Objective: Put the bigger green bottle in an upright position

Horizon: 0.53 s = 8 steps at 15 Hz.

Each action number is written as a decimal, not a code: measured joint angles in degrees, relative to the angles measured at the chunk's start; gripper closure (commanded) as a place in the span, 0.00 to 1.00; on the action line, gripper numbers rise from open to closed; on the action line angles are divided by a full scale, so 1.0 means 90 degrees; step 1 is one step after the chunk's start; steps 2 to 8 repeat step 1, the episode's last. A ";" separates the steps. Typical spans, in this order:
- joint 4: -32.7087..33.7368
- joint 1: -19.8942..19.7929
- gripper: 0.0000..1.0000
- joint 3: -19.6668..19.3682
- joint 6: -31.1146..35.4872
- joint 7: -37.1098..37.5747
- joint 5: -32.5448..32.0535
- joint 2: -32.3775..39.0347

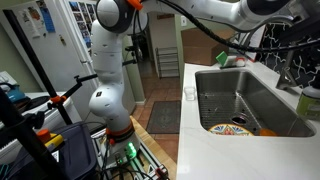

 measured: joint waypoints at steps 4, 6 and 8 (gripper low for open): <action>0.0003 0.0000 0.00 0.0000 0.0000 0.0014 0.0005 0.0000; 0.0003 0.0000 0.00 0.0000 0.0000 0.0014 0.0005 0.0000; 0.0003 0.0000 0.00 0.0000 0.0000 0.0014 0.0005 0.0000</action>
